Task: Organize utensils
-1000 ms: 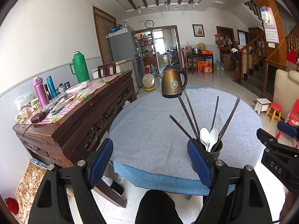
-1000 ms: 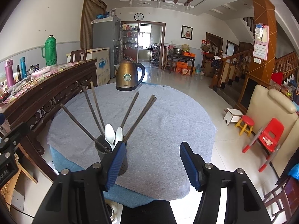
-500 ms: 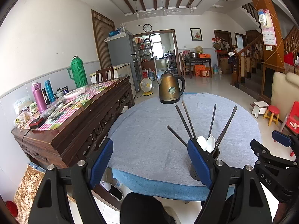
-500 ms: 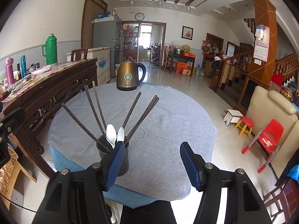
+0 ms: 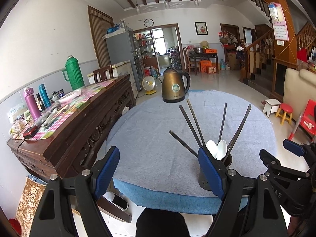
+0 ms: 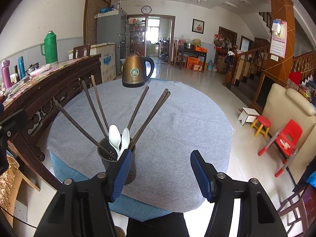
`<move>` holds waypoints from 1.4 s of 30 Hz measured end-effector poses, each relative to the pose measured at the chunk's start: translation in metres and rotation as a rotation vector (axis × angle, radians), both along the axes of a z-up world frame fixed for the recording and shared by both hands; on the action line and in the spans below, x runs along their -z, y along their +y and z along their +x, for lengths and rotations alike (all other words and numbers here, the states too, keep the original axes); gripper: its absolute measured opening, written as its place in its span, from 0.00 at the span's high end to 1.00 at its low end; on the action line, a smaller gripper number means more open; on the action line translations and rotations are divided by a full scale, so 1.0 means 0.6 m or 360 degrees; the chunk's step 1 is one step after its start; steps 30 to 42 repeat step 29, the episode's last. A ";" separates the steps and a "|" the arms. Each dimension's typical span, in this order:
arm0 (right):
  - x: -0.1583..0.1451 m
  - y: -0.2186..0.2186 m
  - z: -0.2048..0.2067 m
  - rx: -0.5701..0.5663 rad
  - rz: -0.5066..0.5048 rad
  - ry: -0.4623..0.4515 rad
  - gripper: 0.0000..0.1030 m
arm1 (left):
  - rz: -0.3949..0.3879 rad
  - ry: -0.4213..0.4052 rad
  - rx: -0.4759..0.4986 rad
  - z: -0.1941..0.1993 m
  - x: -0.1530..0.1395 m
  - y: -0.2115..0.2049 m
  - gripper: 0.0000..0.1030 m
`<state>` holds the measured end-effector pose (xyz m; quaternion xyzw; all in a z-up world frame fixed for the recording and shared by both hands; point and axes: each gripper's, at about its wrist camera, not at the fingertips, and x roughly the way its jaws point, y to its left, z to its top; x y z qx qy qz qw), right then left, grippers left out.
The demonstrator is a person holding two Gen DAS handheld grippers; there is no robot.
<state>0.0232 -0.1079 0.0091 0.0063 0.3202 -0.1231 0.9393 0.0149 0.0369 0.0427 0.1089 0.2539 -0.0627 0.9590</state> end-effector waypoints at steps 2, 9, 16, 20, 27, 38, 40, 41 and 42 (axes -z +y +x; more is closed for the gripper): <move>0.003 -0.001 0.008 0.0008 -0.0010 0.0020 0.36 | -0.0003 0.0028 0.0006 0.012 0.007 -0.001 0.20; 0.011 -0.004 0.028 0.0049 -0.0049 0.0071 0.36 | -0.0013 0.0063 0.0034 0.041 0.017 -0.005 0.20; 0.012 -0.001 0.036 0.0097 -0.0095 0.0110 0.36 | -0.0041 0.0119 0.0110 0.061 0.030 -0.008 0.20; 0.007 0.003 0.038 0.0127 -0.0117 0.0116 0.35 | -0.0037 0.0128 0.0139 0.066 0.037 -0.007 0.20; 0.014 0.016 0.054 0.0094 -0.0126 0.0140 0.35 | -0.0082 0.0100 0.0099 0.072 0.047 0.024 0.20; 0.019 0.019 0.058 0.0074 -0.0129 0.0136 0.35 | -0.0105 0.0080 0.0073 0.074 0.049 0.037 0.20; 0.019 0.019 0.058 0.0074 -0.0129 0.0136 0.35 | -0.0105 0.0080 0.0073 0.074 0.049 0.037 0.20; 0.019 0.019 0.058 0.0074 -0.0129 0.0136 0.35 | -0.0105 0.0080 0.0073 0.074 0.049 0.037 0.20; 0.019 0.019 0.058 0.0074 -0.0129 0.0136 0.35 | -0.0105 0.0080 0.0073 0.074 0.049 0.037 0.20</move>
